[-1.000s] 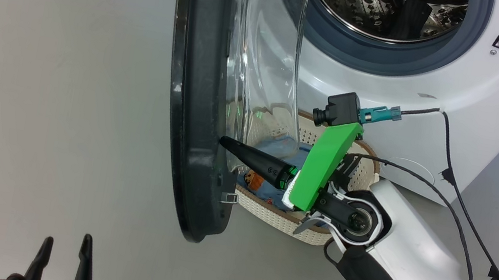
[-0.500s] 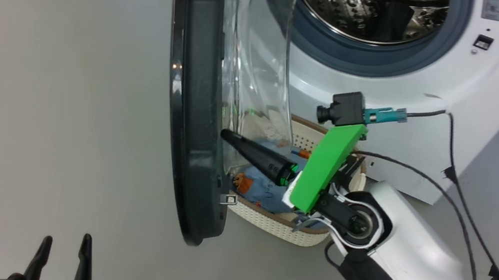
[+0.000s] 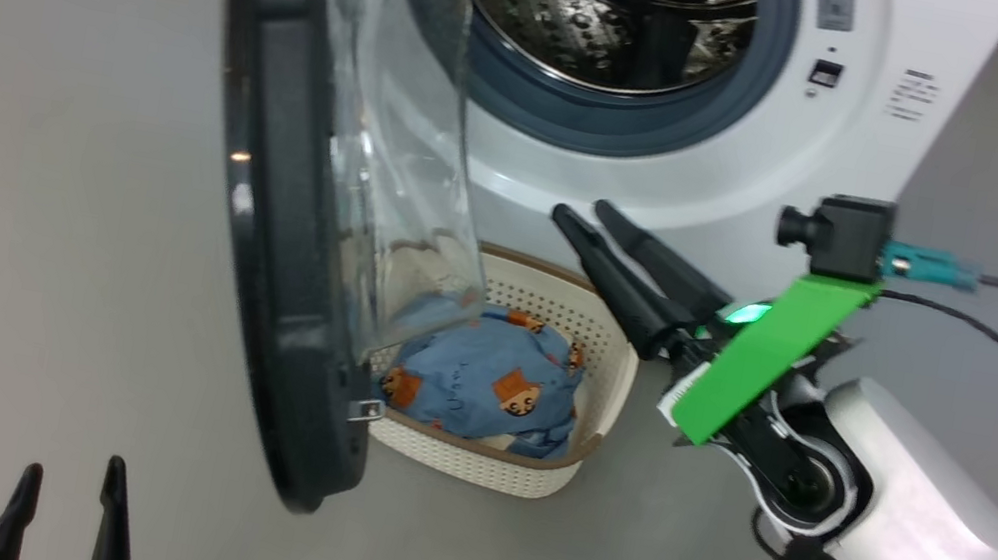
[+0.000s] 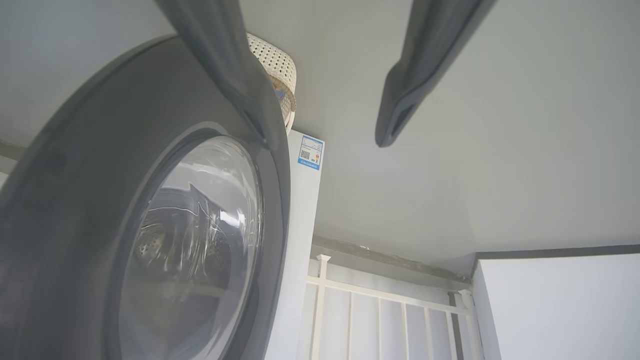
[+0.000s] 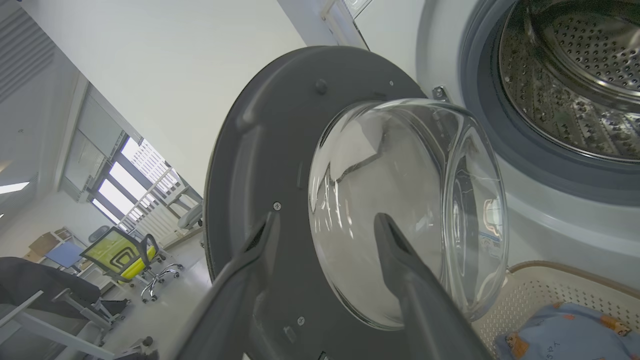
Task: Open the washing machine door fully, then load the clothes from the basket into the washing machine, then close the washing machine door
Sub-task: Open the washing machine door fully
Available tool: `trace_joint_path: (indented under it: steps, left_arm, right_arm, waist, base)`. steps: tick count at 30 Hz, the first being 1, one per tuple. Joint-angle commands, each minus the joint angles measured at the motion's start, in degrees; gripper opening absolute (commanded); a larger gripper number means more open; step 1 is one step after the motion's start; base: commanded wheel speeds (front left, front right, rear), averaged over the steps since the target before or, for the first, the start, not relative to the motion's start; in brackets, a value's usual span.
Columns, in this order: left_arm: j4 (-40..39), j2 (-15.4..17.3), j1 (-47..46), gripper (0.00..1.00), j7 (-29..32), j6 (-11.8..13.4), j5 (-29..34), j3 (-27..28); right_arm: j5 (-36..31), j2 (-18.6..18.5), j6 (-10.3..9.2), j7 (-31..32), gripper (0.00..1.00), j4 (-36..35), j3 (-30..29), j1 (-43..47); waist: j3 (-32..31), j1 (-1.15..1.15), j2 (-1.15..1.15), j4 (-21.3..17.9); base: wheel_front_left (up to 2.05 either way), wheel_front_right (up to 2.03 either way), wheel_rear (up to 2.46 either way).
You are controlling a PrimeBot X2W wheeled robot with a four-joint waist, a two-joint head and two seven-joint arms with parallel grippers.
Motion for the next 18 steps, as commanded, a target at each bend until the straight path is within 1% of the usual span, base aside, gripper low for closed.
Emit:
trace_joint_path:
  steps: [1,4,6,8,10,14,18]
  left_arm:
    - [-1.2,0.7,-1.8,1.0,-0.4,-0.2,0.9,2.3]
    - [-1.2,0.7,-1.9,1.0,-0.4,-0.6,1.5,3.3]
    - [-1.1,0.7,-1.9,1.0,-0.4,-0.6,2.1,4.0]
    - [-0.9,0.7,-2.0,1.0,-0.4,-0.4,2.6,4.8]
    - [-1.0,0.7,-1.9,1.0,-0.4,-0.2,2.8,5.6]
    - [-1.4,0.7,-1.5,1.0,-0.4,-0.3,3.6,7.3]
    - [-1.6,0.7,-1.5,1.0,-0.4,-0.7,4.2,9.2]
  right_arm:
    - [-1.7,-0.6,0.18,-2.3,1.0,-1.8,0.7,1.1]
    - [-7.2,-4.3,0.18,-9.9,1.0,-1.1,2.9,1.7]
    - [-10.2,-6.1,0.18,-14.6,1.0,0.4,3.6,2.2]
    - [-14.0,-7.7,0.18,-17.2,1.0,2.1,3.2,2.8]
    - [-18.1,-8.7,0.18,-18.0,1.0,3.4,1.3,4.1]
    - [-28.6,-7.9,0.18,-18.1,1.0,2.3,-10.0,9.4]
    - [-38.2,-5.1,0.18,-18.1,1.0,-0.6,-20.3,16.7]
  waist:
    - [-1.0,0.0,0.0,-2.3]
    - [-1.5,0.0,0.0,-3.9]
    - [-1.8,0.0,0.0,-4.9]
    - [-2.2,0.0,0.0,-5.7]
    - [-2.4,0.0,0.0,-6.4]
    - [-2.8,0.0,0.0,-8.2]
    - [-3.0,0.0,0.0,-10.0]
  base:
    - [0.0,0.0,0.0]
    - [0.0,0.0,0.0]
    - [0.0,0.0,0.0]
    - [0.0,0.0,0.0]
    - [0.0,0.0,0.0]
    - [0.0,0.0,0.0]
    - [0.0,0.0,0.0]
